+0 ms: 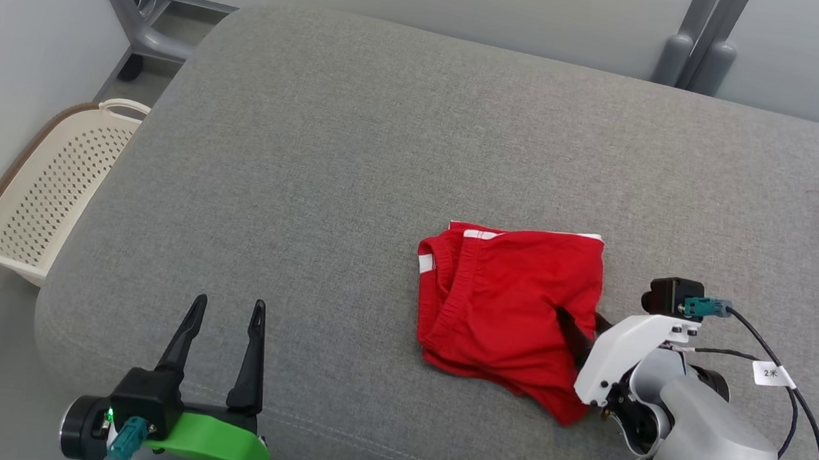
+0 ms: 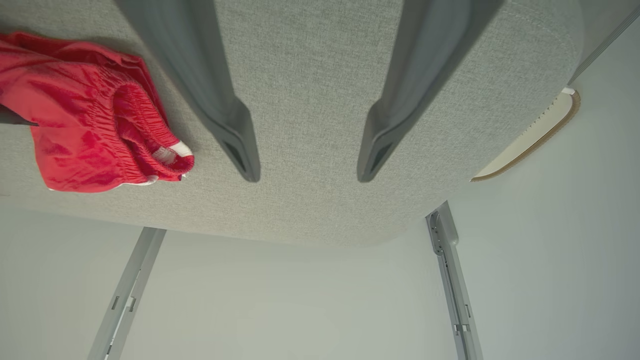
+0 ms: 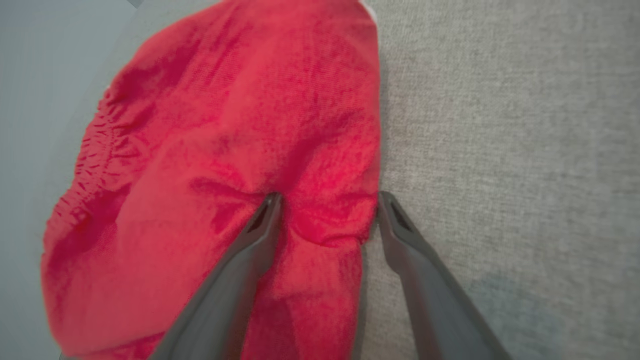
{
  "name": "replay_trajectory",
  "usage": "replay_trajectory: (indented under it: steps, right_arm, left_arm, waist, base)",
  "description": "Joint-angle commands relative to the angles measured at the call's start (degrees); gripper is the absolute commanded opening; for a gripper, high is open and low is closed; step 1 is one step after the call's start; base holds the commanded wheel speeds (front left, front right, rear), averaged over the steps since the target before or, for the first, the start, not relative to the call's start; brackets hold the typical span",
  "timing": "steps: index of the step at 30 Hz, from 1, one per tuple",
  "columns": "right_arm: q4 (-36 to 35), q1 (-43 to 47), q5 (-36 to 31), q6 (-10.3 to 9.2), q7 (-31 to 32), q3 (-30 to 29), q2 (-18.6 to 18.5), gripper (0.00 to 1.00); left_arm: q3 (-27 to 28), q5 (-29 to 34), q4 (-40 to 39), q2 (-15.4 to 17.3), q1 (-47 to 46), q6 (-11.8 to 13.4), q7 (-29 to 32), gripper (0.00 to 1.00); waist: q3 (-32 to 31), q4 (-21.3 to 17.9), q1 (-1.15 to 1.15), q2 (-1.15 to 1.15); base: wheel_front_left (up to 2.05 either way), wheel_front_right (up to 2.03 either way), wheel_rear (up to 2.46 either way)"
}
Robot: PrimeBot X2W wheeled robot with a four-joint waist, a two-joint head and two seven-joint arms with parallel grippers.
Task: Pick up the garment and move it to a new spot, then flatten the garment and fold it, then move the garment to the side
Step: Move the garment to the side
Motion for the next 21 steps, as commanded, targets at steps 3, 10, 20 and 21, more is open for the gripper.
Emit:
replay_trajectory:
  steps: [3,10,20,21]
  right_arm:
    - [-0.6,0.0,1.5,-0.02,-0.5,2.1,-0.6,0.00]
    - [-2.2,-2.9,3.3,-0.02,-2.9,5.5,-2.8,0.00]
    - [-3.9,-8.0,2.4,-0.02,-4.3,10.7,-6.7,0.00]
    - [-4.1,-8.8,2.3,-0.02,-4.4,11.2,-7.4,0.00]
  left_arm:
    - [0.2,-0.5,-0.1,0.0,0.1,0.5,-0.2,1.00]
    - [0.8,-0.4,-0.3,0.0,0.2,0.8,-0.2,1.00]
    - [2.2,0.5,-1.0,0.0,0.4,0.3,-0.2,1.00]
    - [2.5,0.7,-1.2,0.0,0.2,0.2,-0.2,1.00]
  waist:
    - [0.3,-0.1,0.00,0.00]
    - [0.2,-2.0,0.00,0.00]
    - [1.2,-7.3,0.00,0.00]
    - [1.4,-8.0,0.00,0.00]
  base:
    - [0.00,0.00,0.00]
    - [0.00,0.00,0.00]
    - [0.00,0.00,0.00]
    - [0.00,0.00,0.00]
